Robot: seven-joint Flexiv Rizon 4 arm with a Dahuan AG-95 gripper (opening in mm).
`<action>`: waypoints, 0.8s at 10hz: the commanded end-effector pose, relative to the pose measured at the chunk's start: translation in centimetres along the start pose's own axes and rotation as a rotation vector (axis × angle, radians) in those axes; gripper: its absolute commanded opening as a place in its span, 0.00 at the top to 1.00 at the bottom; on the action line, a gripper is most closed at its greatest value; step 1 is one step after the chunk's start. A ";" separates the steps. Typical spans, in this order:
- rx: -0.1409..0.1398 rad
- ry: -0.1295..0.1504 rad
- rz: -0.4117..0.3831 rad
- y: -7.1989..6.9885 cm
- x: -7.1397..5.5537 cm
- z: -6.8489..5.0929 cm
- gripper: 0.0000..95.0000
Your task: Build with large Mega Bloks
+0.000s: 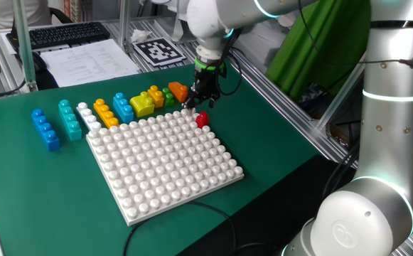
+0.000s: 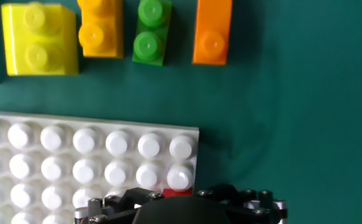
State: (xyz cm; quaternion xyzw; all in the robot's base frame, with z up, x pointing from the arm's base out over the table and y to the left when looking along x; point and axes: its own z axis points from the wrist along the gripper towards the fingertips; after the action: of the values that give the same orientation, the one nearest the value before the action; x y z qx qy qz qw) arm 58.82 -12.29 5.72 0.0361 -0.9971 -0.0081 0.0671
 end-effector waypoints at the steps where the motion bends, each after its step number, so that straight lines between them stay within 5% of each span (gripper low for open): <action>1: 0.003 0.006 -0.004 0.3 -0.8 -0.9 0.20; 8: 0.006 0.012 -0.066 -0.7 -6.1 -2.9 0.20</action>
State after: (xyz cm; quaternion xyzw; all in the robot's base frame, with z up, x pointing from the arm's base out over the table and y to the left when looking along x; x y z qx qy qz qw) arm 65.67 -12.65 7.61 0.0692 -0.9948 -0.0080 0.0742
